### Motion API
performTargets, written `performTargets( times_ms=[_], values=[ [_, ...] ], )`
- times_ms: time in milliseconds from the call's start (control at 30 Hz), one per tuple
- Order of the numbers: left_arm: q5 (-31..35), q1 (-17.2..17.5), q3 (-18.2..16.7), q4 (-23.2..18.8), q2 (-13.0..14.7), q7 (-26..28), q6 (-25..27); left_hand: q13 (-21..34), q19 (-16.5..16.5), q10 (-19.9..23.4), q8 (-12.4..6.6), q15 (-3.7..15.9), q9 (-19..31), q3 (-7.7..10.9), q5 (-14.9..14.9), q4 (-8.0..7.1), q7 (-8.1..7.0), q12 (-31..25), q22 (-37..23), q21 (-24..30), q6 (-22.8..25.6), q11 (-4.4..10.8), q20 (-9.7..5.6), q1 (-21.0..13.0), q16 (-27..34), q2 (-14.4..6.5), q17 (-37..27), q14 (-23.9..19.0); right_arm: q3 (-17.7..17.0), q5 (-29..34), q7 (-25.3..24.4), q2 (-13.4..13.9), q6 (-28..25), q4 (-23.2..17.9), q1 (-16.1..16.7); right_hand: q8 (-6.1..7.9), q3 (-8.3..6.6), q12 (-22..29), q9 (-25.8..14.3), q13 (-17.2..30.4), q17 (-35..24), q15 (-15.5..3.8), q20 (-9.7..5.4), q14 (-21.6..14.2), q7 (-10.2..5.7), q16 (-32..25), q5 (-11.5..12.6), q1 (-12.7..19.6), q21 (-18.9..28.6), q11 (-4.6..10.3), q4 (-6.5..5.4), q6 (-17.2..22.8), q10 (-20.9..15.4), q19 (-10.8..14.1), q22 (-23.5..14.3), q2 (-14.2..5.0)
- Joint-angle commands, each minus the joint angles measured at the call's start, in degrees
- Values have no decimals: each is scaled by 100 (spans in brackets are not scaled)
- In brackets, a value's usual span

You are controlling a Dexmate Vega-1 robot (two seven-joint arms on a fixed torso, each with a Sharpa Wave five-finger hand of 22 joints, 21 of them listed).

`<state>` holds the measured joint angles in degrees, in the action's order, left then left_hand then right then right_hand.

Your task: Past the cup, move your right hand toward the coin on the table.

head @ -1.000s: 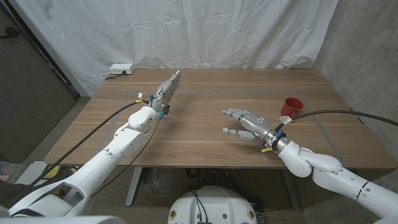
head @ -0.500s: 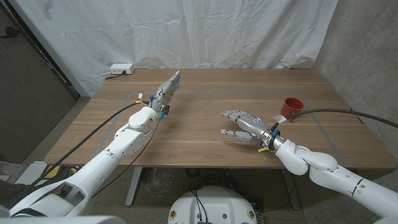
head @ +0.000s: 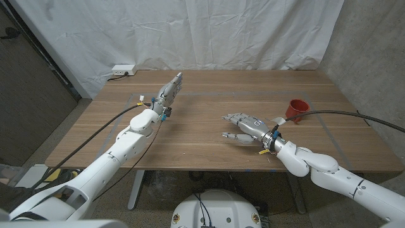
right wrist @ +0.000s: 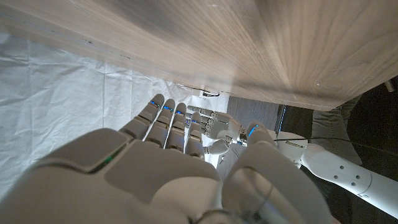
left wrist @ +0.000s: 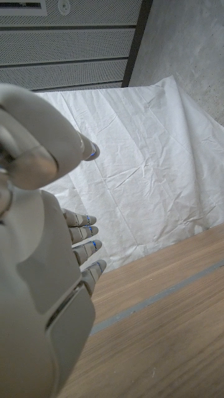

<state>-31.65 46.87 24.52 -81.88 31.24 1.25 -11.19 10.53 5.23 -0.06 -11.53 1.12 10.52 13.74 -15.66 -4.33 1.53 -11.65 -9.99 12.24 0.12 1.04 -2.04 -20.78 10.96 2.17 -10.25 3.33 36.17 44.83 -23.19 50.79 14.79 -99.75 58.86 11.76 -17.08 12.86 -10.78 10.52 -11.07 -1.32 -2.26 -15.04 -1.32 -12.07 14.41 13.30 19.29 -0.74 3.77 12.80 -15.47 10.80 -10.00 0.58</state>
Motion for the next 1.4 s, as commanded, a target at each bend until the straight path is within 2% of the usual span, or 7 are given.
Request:
performTargets(
  times_ms=[33, 200, 333, 467, 700, 1400],
  values=[
    [-38, -47, -11, 117, -11, -81, -42, 23, -5, 20, 30, -19, 13, -6, 16, 11, 5, 6, -26, -36, 24, 2, -259, -22, -22, -49, -22, 22, 124, -5, 179, -14, -159, 2, -102, 13, 15, 25, -28, 25, -8, 15, -3, -33, -1, 1, 12, -10, -20, 7, 15, 34, -77, 78, -20, -41],
    [-39, -62, -10, 157, -12, -107, -64, 23, -1, 15, 31, -22, 13, -9, 17, 11, 2, 8, -26, -40, 22, 2, -245, -23, -21, -51, -22, 20, 151, -61, 284, -13, -197, -10, -126, 10, 17, 30, -29, 25, -8, 2, 12, -73, -2, -9, 12, -13, -16, 11, 17, 34, -97, 130, -20, -44],
    [-43, -65, -16, 165, -5, -115, -67, 23, -1, 14, 31, -23, 13, -11, 17, 11, 1, 8, -26, -41, 21, 4, -241, -24, -21, -52, -22, 21, 166, -108, 315, -21, -201, 12, -144, 2, 21, 37, -30, 27, -5, 6, 117, -119, 8, -3, 13, -10, 52, -5, 34, 37, -143, 448, -19, -43],
    [-56, -65, -24, 168, 2, -122, -63, 23, -2, 15, 31, -24, 13, -14, 18, 11, -1, 8, -26, -42, 20, 13, -241, -24, -24, -53, -22, 26, 188, -119, 296, -33, -175, 52, -172, 7, 23, 54, -31, 28, -2, 9, 179, -212, 21, -19, 11, -3, 89, -19, 52, 62, -210, 661, -16, -38],
    [-53, -66, -29, 176, 12, -130, -73, 23, 2, 16, 30, -29, 13, -18, 19, 11, -4, 8, -26, -46, 23, 13, -235, -25, -25, -56, -23, 31, 206, -145, 193, -53, -111, 133, -194, 97, 19, 102, -43, 32, 3, -86, 176, -450, -102, -49, 9, 33, 175, -10, 102, 352, -404, 1189, -16, -37],
    [-70, -48, -47, 136, 29, -107, -48, 23, 7, 18, 26, -32, 13, -35, 21, 12, -2, 8, -27, -55, 36, 22, -214, -27, -26, -65, -23, 38, 258, -31, 183, 4, -343, 170, -172, 99, 10, 125, -54, 35, 5, -105, 191, -517, -141, -39, 9, 67, 118, 43, 135, 401, -505, 1198, -17, -36]
  ],
)
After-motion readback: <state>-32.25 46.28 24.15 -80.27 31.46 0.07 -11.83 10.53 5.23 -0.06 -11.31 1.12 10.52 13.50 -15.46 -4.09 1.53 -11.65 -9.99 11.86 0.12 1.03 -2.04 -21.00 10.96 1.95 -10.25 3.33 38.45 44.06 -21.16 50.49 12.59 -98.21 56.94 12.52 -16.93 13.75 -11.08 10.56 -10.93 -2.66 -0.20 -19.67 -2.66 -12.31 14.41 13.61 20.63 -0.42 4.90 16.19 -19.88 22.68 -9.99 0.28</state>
